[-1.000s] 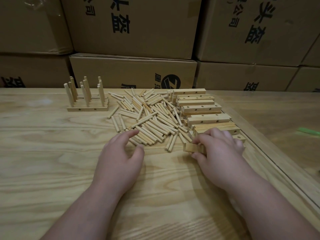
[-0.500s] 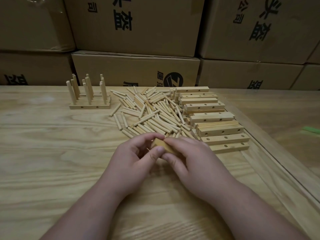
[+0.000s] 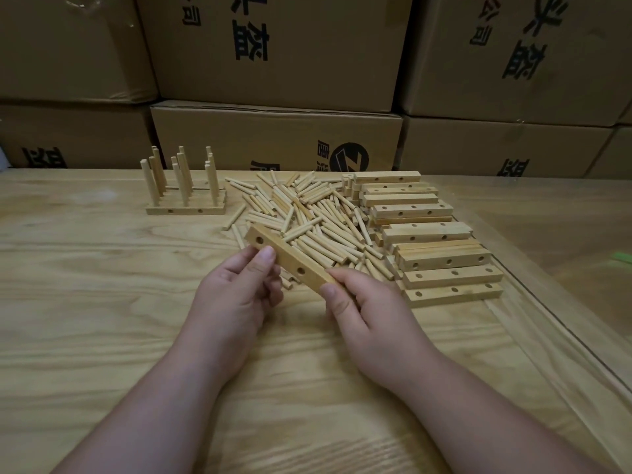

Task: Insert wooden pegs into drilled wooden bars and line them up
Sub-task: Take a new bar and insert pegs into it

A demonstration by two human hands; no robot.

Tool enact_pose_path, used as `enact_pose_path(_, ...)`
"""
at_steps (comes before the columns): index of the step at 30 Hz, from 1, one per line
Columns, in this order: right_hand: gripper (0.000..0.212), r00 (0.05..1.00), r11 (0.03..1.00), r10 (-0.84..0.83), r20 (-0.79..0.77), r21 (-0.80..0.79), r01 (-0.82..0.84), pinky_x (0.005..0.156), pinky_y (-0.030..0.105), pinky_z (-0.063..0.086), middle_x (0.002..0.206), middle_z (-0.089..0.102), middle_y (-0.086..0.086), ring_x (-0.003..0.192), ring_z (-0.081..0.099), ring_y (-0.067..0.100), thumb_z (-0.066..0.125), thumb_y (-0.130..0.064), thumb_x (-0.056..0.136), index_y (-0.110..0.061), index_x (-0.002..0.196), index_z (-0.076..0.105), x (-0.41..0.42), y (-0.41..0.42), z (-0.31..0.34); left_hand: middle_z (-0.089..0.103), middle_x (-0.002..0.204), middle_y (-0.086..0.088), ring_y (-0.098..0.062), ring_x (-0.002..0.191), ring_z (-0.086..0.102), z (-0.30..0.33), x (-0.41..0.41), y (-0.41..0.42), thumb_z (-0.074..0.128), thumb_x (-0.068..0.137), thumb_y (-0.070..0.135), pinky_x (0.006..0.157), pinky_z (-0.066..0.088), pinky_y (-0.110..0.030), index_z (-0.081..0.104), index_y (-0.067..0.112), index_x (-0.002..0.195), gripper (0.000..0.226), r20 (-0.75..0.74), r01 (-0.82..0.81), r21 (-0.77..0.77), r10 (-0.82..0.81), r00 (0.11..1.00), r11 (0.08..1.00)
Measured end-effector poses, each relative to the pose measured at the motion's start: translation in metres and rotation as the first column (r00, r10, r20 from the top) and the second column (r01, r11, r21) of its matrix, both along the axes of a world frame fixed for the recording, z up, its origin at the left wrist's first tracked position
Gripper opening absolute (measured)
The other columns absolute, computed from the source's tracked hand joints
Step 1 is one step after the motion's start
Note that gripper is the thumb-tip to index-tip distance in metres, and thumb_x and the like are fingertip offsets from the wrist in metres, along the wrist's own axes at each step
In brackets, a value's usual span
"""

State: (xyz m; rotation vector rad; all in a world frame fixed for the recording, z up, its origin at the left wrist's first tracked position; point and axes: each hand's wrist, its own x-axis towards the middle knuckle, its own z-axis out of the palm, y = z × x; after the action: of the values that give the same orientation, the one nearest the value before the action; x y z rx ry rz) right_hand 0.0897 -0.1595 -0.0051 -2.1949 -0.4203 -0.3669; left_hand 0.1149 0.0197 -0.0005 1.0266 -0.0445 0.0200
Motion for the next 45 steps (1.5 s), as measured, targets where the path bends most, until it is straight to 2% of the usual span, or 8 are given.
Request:
enact_pose_path(7,0.03,0.989,0.987,-0.136,0.049,0.091,0.131,0.089,0.026,0.047,0.101,0.061,-0.02,0.102,0.057,0.0,0.042,-0.044,0.098,-0.033,0.107,0.068,0.012,-0.009,-0.002,0.076,0.114,-0.011,-0.023,0.091,0.076,0.0,-0.001,-0.008,0.067,0.083,0.029,0.069,0.061,-0.032,0.063,0.015,0.111,0.031,-0.041,0.039,-0.078,-0.042,0.998,0.996)
enact_pose_path(13,0.038,0.975,0.941,-0.222,0.025,-0.257,0.22,0.098,0.008,0.029,0.119,0.055,-0.021,0.115,0.044,0.004,0.05,-0.012,0.095,-0.03,0.124,0.067,0.019,-0.019,-0.004,0.078,0.108,-0.011,-0.018,0.082,0.075,0.0,0.002,-0.006,0.07,0.083,0.035,0.062,0.06,-0.027,0.065,0.014,0.109,0.034,-0.083,-0.048,-0.089,0.041,0.996,0.995)
enact_pose_path(18,0.038,0.984,0.904,-0.175,0.022,-0.392,0.169,0.108,0.033,0.037,0.123,0.061,-0.019,0.118,0.049,0.011,0.051,-0.013,0.093,-0.031,0.121,0.069,0.017,-0.016,-0.004,0.077,0.092,-0.008,-0.019,0.071,0.066,0.0,0.001,-0.007,0.074,0.078,0.037,0.058,0.053,-0.029,0.059,0.021,0.109,0.038,-0.059,-0.07,-0.06,0.066,0.996,0.996)
enact_pose_path(25,0.02,0.99,0.973,-0.129,0.06,-0.183,0.138,0.093,0.034,0.048,0.104,0.062,-0.017,0.105,0.054,0.007,0.056,-0.031,0.096,-0.027,0.107,0.072,0.012,-0.013,0.0,0.069,0.073,-0.009,-0.015,0.05,0.058,-0.002,0.0,-0.006,0.083,0.068,0.038,0.042,0.049,-0.026,0.063,0.033,0.092,0.031,-0.026,-0.072,-0.086,0.07,0.997,0.994)
enact_pose_path(31,0.04,0.992,0.992,0.125,-0.029,0.026,-0.125,0.064,0.038,0.052,0.082,0.065,-0.012,0.07,0.059,0.007,0.057,-0.071,0.081,-0.038,0.104,0.056,-0.007,0.001,0.007,0.061,0.067,-0.001,-0.01,0.048,0.052,-0.007,0.0,-0.009,0.089,0.064,0.035,0.044,0.043,-0.028,0.061,0.035,0.092,0.039,0.04,-0.083,0.021,0.082,0.996,0.996)
enact_pose_path(38,0.039,0.974,0.972,0.185,-0.127,0.171,-0.163,0.062,0.027,0.052,0.085,0.068,-0.006,0.064,0.058,0.007,0.068,-0.048,0.079,-0.05,0.107,0.041,-0.007,0.01,-0.004,0.065,0.072,0.004,-0.009,0.057,0.058,-0.007,0.001,-0.011,0.085,0.068,0.043,0.054,0.048,-0.028,0.064,0.028,0.107,0.047,-0.009,-0.072,0.012,0.072,0.997,0.997)
enact_pose_path(41,0.034,0.993,0.99,0.074,-0.097,0.127,-0.061,0.071,0.024,0.051,0.095,0.065,-0.015,0.081,0.061,0.001,0.06,-0.056,0.082,-0.05,0.112,0.046,-0.002,0.002,-0.003,0.063,0.07,0.003,-0.009,0.057,0.058,-0.007,0.0,-0.01,0.076,0.08,0.038,0.051,0.05,-0.025,0.07,0.022,0.102,0.028,0.0,-0.047,0.031,0.047,0.999,0.998)
enact_pose_path(45,0.053,0.984,0.973,-0.171,0.047,-0.149,0.176,0.111,0.037,0.039,0.136,0.053,-0.022,0.128,0.044,0.002,0.048,-0.053,0.089,-0.04,0.14,0.042,0.006,-0.006,0.004,0.075,0.088,-0.005,-0.014,0.068,0.069,-0.005,0.0,-0.012,0.075,0.076,0.039,0.058,0.057,-0.028,0.068,0.014,0.117,0.048,-0.027,-0.062,0.051,0.063,0.998,0.997)
